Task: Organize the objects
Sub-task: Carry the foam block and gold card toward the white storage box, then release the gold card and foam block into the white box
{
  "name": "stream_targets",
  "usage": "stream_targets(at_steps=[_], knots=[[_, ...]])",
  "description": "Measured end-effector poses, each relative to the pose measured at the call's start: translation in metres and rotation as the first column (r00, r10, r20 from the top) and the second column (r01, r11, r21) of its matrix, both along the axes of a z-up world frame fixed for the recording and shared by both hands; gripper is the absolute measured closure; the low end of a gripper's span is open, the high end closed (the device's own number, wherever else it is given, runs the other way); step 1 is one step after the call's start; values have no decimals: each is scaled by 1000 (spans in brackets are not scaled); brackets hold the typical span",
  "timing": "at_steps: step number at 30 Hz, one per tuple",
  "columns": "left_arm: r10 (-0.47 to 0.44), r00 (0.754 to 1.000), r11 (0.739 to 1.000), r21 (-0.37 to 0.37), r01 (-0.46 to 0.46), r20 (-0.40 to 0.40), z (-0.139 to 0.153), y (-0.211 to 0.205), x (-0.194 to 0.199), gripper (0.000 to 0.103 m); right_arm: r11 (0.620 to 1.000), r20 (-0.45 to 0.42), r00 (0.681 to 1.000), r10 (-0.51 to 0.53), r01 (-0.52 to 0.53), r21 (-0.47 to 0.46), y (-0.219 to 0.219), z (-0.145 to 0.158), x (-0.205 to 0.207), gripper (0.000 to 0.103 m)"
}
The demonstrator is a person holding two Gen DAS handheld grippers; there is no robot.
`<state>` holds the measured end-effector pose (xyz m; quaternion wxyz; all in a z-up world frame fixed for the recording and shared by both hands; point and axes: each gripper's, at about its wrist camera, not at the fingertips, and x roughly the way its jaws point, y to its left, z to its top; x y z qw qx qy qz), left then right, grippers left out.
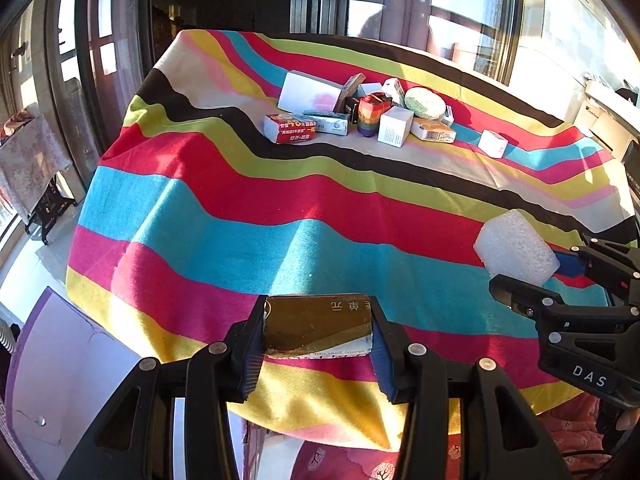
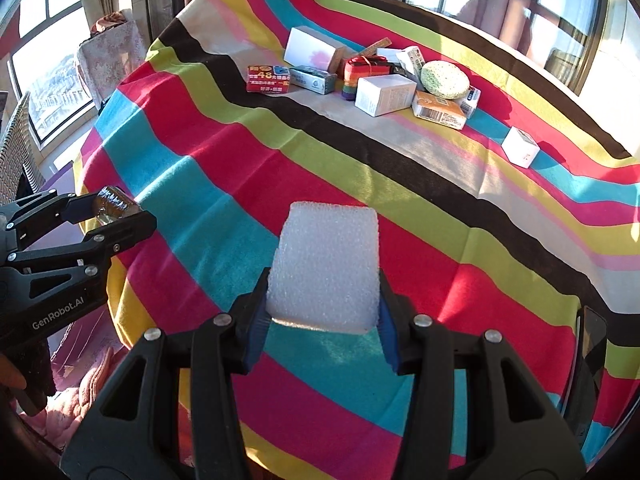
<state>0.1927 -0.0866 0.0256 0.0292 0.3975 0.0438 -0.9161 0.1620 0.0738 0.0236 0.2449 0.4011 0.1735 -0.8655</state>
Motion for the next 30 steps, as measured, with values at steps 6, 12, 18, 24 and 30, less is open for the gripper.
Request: stream_targets(at_steps=[6, 12, 18, 24, 30], knots=[[62, 998, 998, 10, -62, 13, -7, -30, 23, 56, 997, -16, 997, 77, -76, 13, -24, 10, 18, 52], [152, 988, 988, 6, -152, 37, -15, -63, 46, 56, 981, -10, 981, 194, -193, 28, -59, 14, 42, 52], [245, 968, 969, 15, -246, 46, -17, -97, 73, 56, 944, 14, 945, 328, -328, 32, -101, 15, 65, 52], [320, 945, 947, -2, -320, 63, -22, -124, 90, 56, 910, 38, 910, 413, -414, 30, -132, 14, 84, 52], [399, 913, 917, -21, -399, 86, -30, -152, 100, 56, 851, 60, 855, 516, -519, 76, -162, 7, 112, 52]])
